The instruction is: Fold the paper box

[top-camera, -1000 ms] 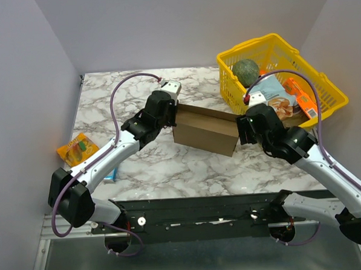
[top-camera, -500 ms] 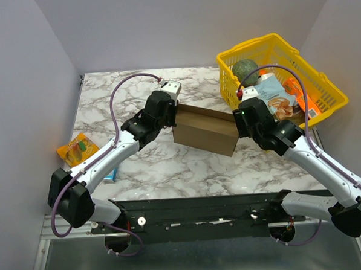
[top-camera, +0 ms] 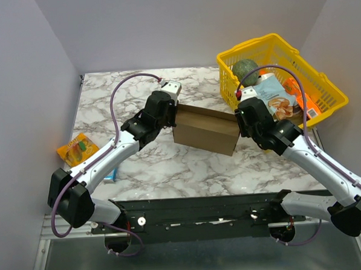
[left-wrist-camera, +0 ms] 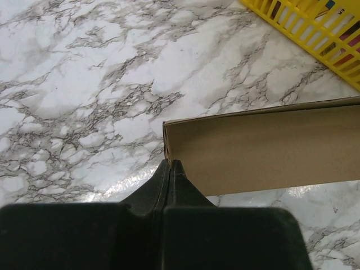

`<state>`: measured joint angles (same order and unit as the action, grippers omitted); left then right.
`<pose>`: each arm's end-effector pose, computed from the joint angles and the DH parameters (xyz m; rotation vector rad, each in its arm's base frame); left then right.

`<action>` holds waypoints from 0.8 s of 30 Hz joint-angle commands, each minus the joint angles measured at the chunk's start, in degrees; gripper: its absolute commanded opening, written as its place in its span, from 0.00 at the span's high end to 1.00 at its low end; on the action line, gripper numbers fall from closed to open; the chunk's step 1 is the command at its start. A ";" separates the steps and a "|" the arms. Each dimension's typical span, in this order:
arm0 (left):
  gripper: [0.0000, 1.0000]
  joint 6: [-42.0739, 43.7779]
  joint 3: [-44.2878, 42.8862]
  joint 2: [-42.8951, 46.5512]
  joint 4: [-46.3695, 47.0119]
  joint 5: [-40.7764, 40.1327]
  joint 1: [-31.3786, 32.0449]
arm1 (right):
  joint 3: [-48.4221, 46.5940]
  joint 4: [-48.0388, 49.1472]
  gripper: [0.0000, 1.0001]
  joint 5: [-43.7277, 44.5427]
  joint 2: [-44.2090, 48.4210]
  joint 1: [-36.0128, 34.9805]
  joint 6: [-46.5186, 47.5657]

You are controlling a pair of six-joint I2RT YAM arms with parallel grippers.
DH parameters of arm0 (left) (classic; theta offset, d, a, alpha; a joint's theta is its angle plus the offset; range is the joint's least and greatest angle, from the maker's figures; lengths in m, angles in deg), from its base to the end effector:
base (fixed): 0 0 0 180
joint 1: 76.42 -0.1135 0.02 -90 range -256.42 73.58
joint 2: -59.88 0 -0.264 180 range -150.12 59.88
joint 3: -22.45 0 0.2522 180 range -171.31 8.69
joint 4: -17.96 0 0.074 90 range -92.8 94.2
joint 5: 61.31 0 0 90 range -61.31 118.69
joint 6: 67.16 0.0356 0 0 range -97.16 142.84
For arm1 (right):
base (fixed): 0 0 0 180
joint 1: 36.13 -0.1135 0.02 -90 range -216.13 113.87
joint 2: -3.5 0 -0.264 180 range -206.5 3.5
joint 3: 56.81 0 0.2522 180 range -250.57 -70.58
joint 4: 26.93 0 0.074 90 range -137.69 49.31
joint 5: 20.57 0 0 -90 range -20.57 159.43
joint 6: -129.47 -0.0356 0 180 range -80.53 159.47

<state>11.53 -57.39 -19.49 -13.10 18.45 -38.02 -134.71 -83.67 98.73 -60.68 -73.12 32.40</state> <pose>0.2526 -0.1922 0.3196 0.3894 2.0768 -0.3345 0.1917 0.1226 0.3393 -0.3264 2.1894 -0.1744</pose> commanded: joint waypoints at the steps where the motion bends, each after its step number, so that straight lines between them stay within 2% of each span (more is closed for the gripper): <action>1: 1.00 1.12 4.56 -3.16 -16.01 2.42 0.46 | 1.21 -0.17 0.59 -1.00 -0.33 0.34 -1.10; 4: 1.00 1.29 4.65 -3.07 -16.01 2.33 0.46 | 1.47 -0.17 0.59 -0.39 -0.59 0.34 -1.19; 6: 1.00 1.29 4.65 -3.07 -16.10 2.33 0.54 | 1.56 -0.17 0.63 -0.30 -0.68 0.34 -1.28; 8: 1.00 1.38 4.65 -3.15 -16.10 2.33 0.54 | 1.47 -0.09 0.72 -0.73 -0.94 0.43 -1.45; 9: 1.00 1.38 4.65 -3.07 -16.10 2.33 0.46 | 1.39 -0.17 0.80 -1.43 -1.03 0.43 -1.63; 10: 1.00 1.38 4.65 -2.98 -16.10 2.50 0.54 | 1.12 -0.26 0.83 -1.70 -1.03 0.43 -2.15; 18: 1.00 1.56 4.74 -3.07 -16.19 2.15 1.68 | -6.25 -1.84 0.95 -8.81 -3.13 0.87 -7.69; 24: 1.00 1.73 4.65 -2.81 -16.36 2.33 2.74 | -9.86 -2.37 0.99 -13.91 -7.18 2.45 -10.50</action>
<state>13.00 -57.18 -19.06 -13.91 16.42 -37.59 -141.10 -87.41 92.05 -65.80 -71.06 25.34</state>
